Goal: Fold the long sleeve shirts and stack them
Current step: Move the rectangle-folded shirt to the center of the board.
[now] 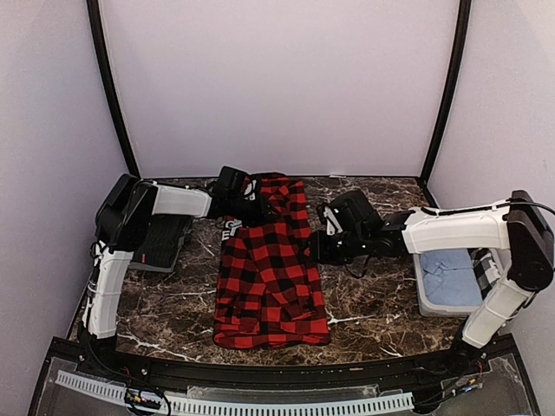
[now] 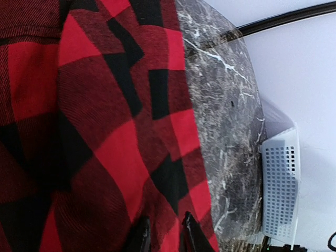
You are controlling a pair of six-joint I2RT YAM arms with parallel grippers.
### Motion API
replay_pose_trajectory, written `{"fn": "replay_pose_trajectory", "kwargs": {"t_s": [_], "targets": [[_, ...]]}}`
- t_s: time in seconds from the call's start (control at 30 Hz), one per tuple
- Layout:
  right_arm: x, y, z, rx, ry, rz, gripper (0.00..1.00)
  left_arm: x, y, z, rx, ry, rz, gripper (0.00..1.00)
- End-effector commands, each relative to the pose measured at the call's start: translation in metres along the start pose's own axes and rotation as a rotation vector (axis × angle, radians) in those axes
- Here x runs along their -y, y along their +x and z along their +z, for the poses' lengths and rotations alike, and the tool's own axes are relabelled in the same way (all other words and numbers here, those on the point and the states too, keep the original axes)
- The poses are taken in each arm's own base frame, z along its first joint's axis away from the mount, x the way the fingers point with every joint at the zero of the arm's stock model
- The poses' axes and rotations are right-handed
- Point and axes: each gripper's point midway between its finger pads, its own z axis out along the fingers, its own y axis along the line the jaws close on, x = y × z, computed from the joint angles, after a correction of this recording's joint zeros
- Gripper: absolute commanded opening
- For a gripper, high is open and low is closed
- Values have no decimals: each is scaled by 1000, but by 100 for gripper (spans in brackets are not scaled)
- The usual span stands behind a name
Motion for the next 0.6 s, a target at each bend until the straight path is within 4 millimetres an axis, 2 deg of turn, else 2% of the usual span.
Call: {"fn": "replay_pose_trajectory", "kwargs": {"t_s": [0.0, 0.17, 0.3, 0.43, 0.53, 0.57], "targets": [[-4, -11, -12, 61, -55, 22, 44, -30, -16, 7, 25, -104, -26, 20], [6, -2, -16, 59, -54, 34, 45, -67, -17, 7, 24, -188, -87, 19], [8, 3, -14, 48, -63, 29, 45, -68, -21, 7, 12, -180, -77, 20], [-1, 1, -13, 34, -93, 3, 44, -42, -37, 3, 13, -130, -24, 21], [-12, -8, -12, 55, -135, -20, 46, -6, -53, -9, 23, -94, 44, 23], [-14, -10, -12, 65, -141, -22, 47, 4, -52, -11, 22, -89, 61, 24]]}}
